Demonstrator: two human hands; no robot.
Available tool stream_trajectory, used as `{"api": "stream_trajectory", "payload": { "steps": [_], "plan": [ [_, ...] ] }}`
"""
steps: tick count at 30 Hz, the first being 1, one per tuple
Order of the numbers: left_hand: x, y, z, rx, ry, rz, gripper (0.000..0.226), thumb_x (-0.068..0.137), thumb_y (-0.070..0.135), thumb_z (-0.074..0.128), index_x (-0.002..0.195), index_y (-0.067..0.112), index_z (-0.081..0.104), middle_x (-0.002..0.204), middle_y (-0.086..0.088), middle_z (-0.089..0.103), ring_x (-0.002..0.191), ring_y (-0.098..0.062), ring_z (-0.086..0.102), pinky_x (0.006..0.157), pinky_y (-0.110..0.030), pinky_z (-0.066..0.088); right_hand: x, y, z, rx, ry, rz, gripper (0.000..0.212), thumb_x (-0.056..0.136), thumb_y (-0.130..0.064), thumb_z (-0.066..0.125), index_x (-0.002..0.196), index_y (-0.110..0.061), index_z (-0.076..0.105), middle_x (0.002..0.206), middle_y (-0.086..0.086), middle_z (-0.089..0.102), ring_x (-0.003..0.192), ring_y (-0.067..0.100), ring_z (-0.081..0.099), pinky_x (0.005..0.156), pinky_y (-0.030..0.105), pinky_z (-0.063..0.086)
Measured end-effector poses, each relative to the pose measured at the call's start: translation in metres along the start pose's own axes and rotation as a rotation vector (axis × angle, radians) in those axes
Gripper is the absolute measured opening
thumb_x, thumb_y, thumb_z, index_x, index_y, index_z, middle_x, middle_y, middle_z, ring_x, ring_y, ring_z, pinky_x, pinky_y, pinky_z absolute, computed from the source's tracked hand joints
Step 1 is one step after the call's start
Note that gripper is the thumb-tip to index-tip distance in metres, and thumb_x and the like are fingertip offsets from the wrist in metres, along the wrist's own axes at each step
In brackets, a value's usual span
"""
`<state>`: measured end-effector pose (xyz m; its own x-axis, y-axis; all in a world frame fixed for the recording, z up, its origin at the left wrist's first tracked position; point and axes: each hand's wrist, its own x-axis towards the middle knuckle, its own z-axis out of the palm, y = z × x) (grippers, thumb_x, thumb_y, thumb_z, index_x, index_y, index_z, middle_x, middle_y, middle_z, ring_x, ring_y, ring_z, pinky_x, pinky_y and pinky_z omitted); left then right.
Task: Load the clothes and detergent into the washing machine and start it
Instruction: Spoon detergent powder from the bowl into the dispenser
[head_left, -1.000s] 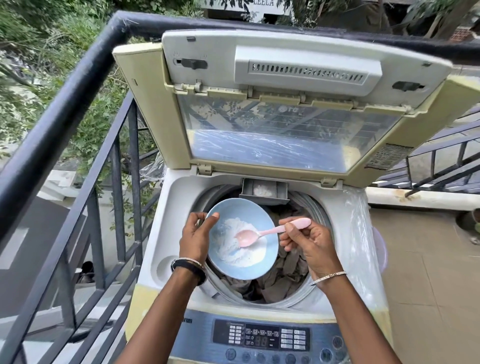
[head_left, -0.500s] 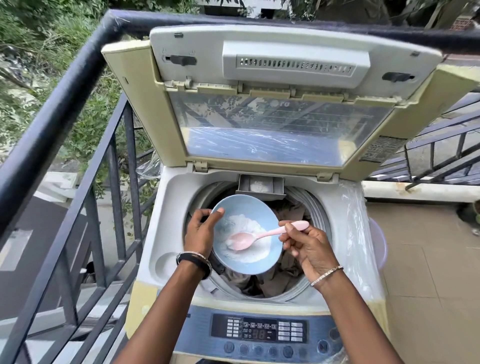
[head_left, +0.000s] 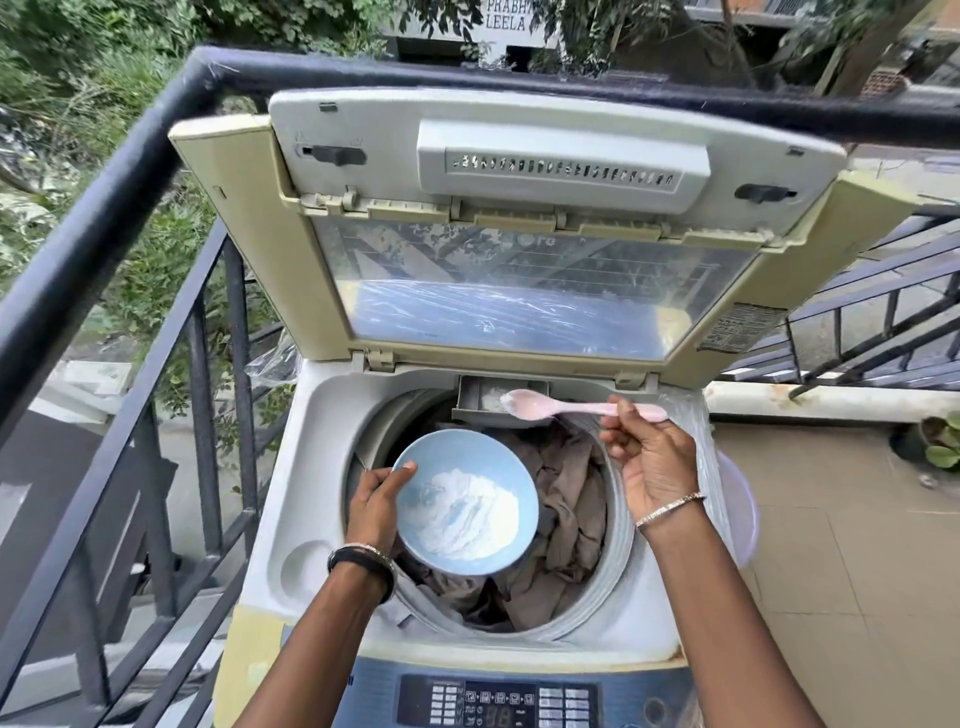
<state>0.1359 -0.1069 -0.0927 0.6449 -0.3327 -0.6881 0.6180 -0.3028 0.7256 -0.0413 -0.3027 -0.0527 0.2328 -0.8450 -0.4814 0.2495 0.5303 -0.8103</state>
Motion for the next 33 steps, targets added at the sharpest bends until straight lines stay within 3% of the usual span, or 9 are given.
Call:
{"api": "stream_trajectory", "payload": {
  "steps": [3,8,13,19,27,30,33],
  "plan": [
    [0.003,-0.003,-0.004,-0.024,-0.004,-0.038,0.024,0.084,0.026,0.07,0.076,0.016,0.05,0.083,-0.011,0.059,0.074,-0.027,0.056,0.066,-0.036,0.045,0.012,0.006,0.011,-0.07,-0.024,-0.087,0.009,0.089,-0.006,0.064,0.095,-0.001,0.068,0.061,0.005,0.067,0.049,0.011,0.059,0.043,0.015,0.04],
    [0.006,-0.004,-0.007,-0.034,-0.019,-0.055,0.024,0.086,0.026,0.068,0.077,0.016,0.048,0.079,-0.009,0.057,0.071,-0.026,0.055,0.058,-0.031,0.044,0.024,0.021,0.013,-0.261,-0.078,-0.232,0.008,0.089,-0.007,0.066,0.094,-0.006,0.072,0.068,0.008,0.071,0.058,0.017,0.066,0.048,0.019,0.047],
    [0.011,-0.002,-0.006,-0.035,-0.024,-0.057,0.022,0.086,0.025,0.067,0.081,0.014,0.048,0.083,-0.012,0.058,0.076,-0.028,0.056,0.062,-0.034,0.045,0.025,0.021,0.011,-0.461,-0.262,-0.308,0.012,0.088,-0.002,0.065,0.097,-0.006,0.073,0.086,0.021,0.072,0.069,0.025,0.07,0.055,0.022,0.051],
    [0.014,-0.001,-0.005,-0.043,-0.031,-0.055,0.023,0.085,0.025,0.068,0.077,0.016,0.048,0.086,-0.015,0.059,0.079,-0.029,0.056,0.068,-0.039,0.045,0.02,0.014,0.006,-0.554,-0.367,-0.358,0.017,0.087,-0.002,0.066,0.096,-0.013,0.075,0.096,0.011,0.075,0.078,0.027,0.073,0.062,0.024,0.054],
    [0.014,0.001,-0.002,-0.027,-0.032,-0.033,0.023,0.085,0.025,0.069,0.079,0.015,0.049,0.088,-0.015,0.058,0.08,-0.028,0.055,0.073,-0.041,0.043,0.011,0.015,0.001,-0.511,-0.306,-0.409,0.02,0.088,-0.003,0.065,0.094,-0.018,0.075,0.096,0.008,0.076,0.076,0.027,0.072,0.064,0.028,0.055],
    [0.012,0.004,-0.003,-0.039,-0.041,-0.025,0.025,0.082,0.027,0.071,0.078,0.016,0.049,0.086,-0.014,0.058,0.078,-0.028,0.055,0.071,-0.04,0.044,0.004,0.006,0.0,-0.407,-0.255,-0.428,0.012,0.088,-0.002,0.064,0.095,-0.006,0.072,0.095,0.015,0.074,0.07,0.026,0.07,0.059,0.025,0.055],
    [0.009,0.006,-0.004,-0.028,-0.048,-0.003,0.027,0.077,0.03,0.074,0.078,0.017,0.05,0.083,-0.011,0.058,0.076,-0.027,0.055,0.069,-0.038,0.044,-0.01,-0.002,-0.004,-0.367,-0.283,-0.387,0.014,0.09,-0.004,0.062,0.1,0.003,0.069,0.08,0.026,0.069,0.063,0.028,0.064,0.055,0.024,0.051]
  ]
}}
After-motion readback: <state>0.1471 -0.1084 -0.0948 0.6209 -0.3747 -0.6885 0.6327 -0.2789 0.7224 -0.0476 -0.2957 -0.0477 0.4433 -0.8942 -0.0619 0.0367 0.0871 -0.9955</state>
